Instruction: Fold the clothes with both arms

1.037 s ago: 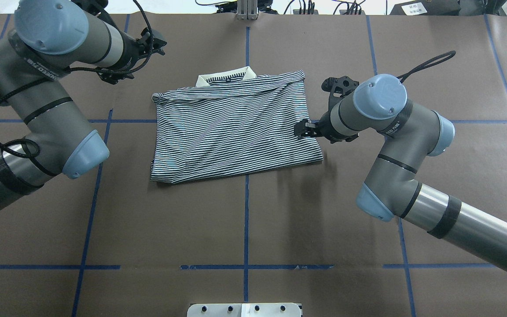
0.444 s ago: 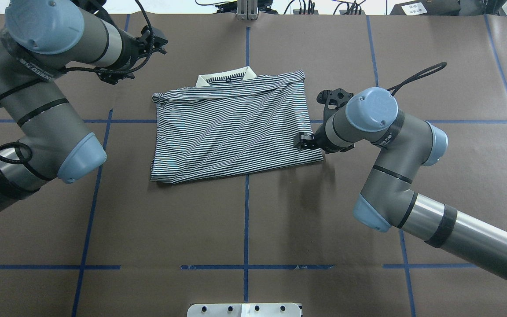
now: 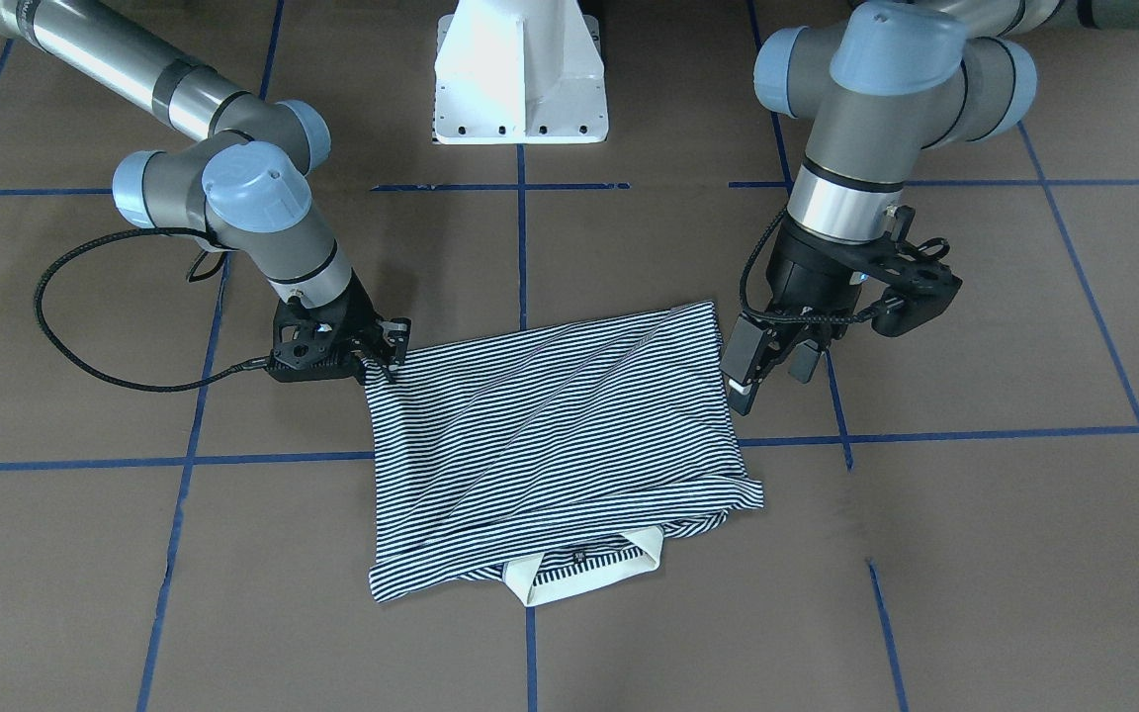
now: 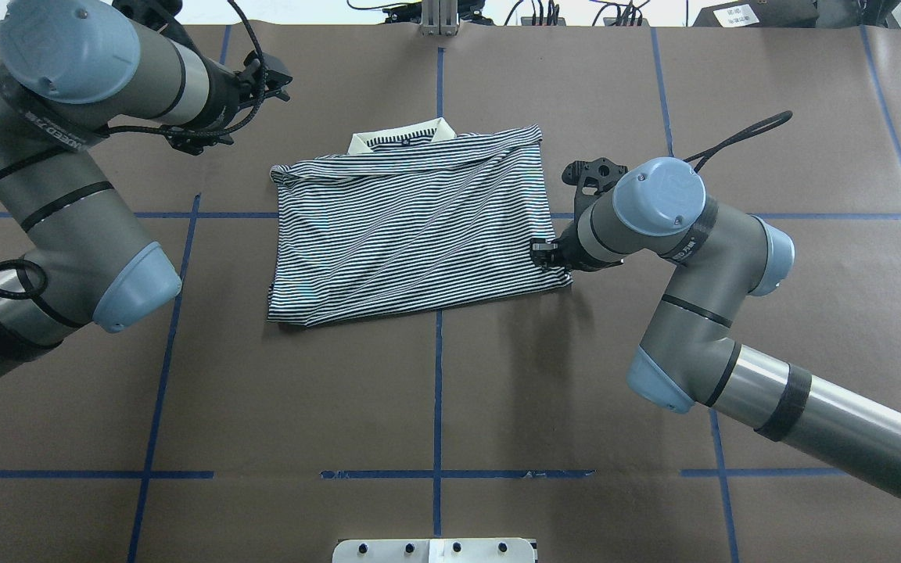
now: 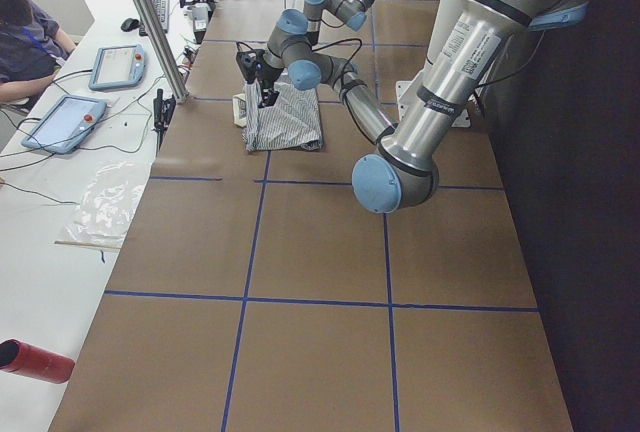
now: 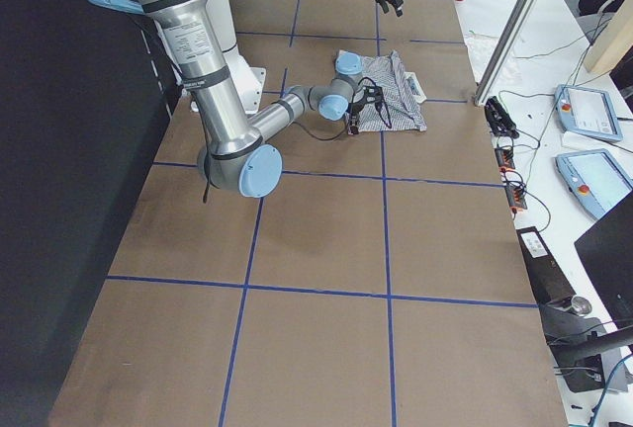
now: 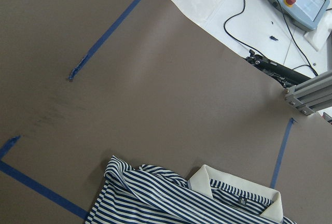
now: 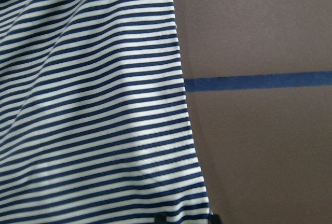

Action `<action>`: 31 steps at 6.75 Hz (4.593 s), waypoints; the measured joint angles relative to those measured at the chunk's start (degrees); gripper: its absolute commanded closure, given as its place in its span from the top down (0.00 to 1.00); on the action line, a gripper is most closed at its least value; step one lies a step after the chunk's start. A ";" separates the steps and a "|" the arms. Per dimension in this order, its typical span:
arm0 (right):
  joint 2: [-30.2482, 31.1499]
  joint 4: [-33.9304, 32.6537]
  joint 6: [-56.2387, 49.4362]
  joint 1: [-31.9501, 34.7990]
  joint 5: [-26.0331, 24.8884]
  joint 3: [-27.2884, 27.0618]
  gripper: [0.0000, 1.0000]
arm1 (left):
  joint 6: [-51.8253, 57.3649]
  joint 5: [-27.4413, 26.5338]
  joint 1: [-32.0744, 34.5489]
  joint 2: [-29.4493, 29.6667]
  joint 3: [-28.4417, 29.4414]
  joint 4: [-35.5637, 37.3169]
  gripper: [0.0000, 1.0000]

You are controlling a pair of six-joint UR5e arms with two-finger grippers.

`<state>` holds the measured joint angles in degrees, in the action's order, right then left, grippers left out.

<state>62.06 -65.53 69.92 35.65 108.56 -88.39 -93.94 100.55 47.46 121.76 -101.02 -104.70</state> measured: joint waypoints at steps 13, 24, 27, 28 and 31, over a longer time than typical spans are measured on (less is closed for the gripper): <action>38.56 -9.11 9.37 -21.52 -0.73 -41.19 1.00 | 0.04 0.09 -3.80 -0.04 -1.13 -0.21 1.00; 29.56 -8.47 10.94 -6.62 -1.27 -41.86 1.00 | -26.33 -5.78 -31.17 0.20 -2.44 10.91 0.90; 28.95 -8.53 10.94 -6.41 -1.15 -41.71 1.00 | -27.11 -6.56 -31.20 0.43 -0.29 9.54 0.67; 28.93 -8.54 10.94 -6.39 -1.10 -41.54 1.00 | -27.32 -6.58 -31.20 0.54 -0.05 9.40 0.32; 28.90 -8.56 10.94 -6.29 -1.07 -41.43 1.00 | -27.77 -6.51 -31.19 0.84 -0.24 9.40 0.00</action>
<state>90.97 -74.09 80.86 29.36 107.49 -129.82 -121.71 94.03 16.27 122.60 -101.26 -95.30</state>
